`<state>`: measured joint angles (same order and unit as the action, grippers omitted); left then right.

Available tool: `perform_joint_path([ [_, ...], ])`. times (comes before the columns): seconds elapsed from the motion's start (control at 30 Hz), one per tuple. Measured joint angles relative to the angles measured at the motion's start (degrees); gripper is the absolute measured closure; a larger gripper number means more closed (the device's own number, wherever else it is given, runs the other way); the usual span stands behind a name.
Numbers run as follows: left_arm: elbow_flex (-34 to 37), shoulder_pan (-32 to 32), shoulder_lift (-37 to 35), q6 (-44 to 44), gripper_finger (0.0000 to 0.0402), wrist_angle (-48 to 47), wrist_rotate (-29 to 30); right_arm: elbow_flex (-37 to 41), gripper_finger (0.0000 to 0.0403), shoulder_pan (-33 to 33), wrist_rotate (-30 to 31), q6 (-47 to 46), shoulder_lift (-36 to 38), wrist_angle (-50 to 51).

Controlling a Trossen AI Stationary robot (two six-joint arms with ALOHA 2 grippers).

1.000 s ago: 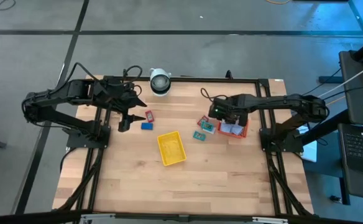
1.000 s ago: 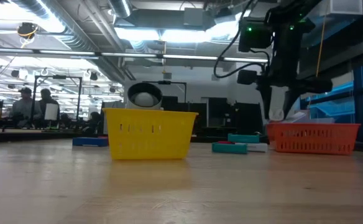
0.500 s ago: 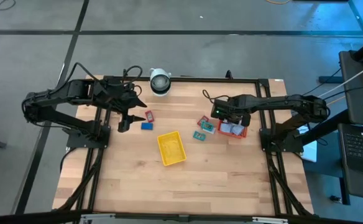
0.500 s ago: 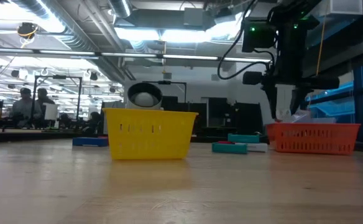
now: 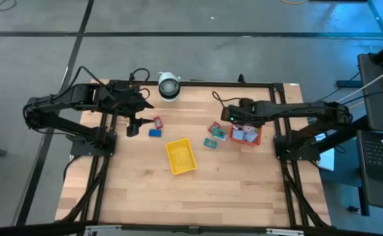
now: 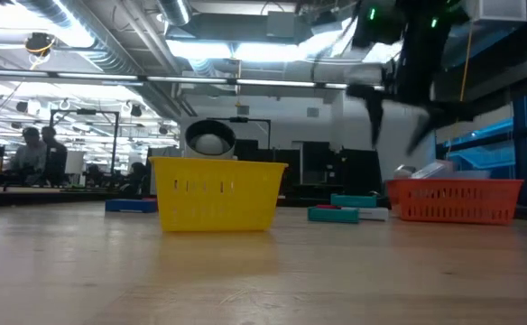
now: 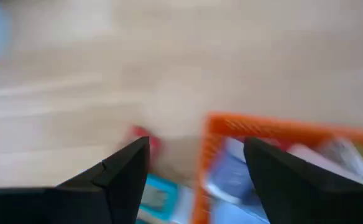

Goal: Pick & Place Office items
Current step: Put the top light blue digital clock into the yellow basket

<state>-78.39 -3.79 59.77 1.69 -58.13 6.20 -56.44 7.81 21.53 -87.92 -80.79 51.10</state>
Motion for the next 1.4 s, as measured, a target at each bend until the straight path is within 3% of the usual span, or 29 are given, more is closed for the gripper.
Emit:
perform_joint_path([
  [0.13,0.35,-0.29,0.40,0.04,0.0151,-8.54,4.67,-2.57,0.0136,-4.12,9.75,8.16,5.00,-3.82],
  [0.23,2.94,-1.16,1.04,0.00,0.0151,-15.10,3.29,-4.00,0.0136,-7.84,12.05,18.89,7.92,-9.97],
  [0.33,7.33,-1.13,1.36,-0.04,0.0151,-14.79,0.02,-4.34,0.0137,-9.90,8.49,26.29,8.73,-11.24],
  [0.57,13.28,-0.14,1.85,-0.07,0.0151,-6.35,-3.15,-6.05,0.0155,-6.49,-12.39,46.86,0.24,-6.04],
  [0.7,10.18,0.90,3.02,-0.07,0.0151,-5.42,-3.87,-12.84,0.0150,-4.30,-12.92,59.05,-7.83,3.72],
  [0.83,5.29,2.00,4.14,-0.04,0.0151,-5.03,-4.22,-18.61,0.0134,-3.78,-8.45,70.16,-15.57,5.72],
  [0.93,0.82,3.39,4.83,-0.07,0.0151,-4.93,-4.33,-19.73,0.0121,-2.89,-7.23,69.87,-21.31,6.42],
  [1.03,-3.71,4.60,5.39,-0.07,0.0151,-4.86,-4.07,-19.72,0.0106,-0.66,-13.11,64.70,-26.15,10.06],
  [1.1,-6.83,5.05,6.05,-0.07,0.0151,-4.76,-3.33,-19.57,0.0098,-0.13,-13.16,64.84,-28.24,10.98],
  [1.2,-11.29,5.20,7.64,-0.05,0.0151,-4.74,-3.15,-19.54,0.0086,-0.57,-11.73,65.42,-28.70,10.42],
  [1.4,-18.48,5.20,11.51,-0.04,0.0151,-5.05,-3.11,-19.54,0.0067,-1.70,-14.94,64.67,-28.70,6.26],
])
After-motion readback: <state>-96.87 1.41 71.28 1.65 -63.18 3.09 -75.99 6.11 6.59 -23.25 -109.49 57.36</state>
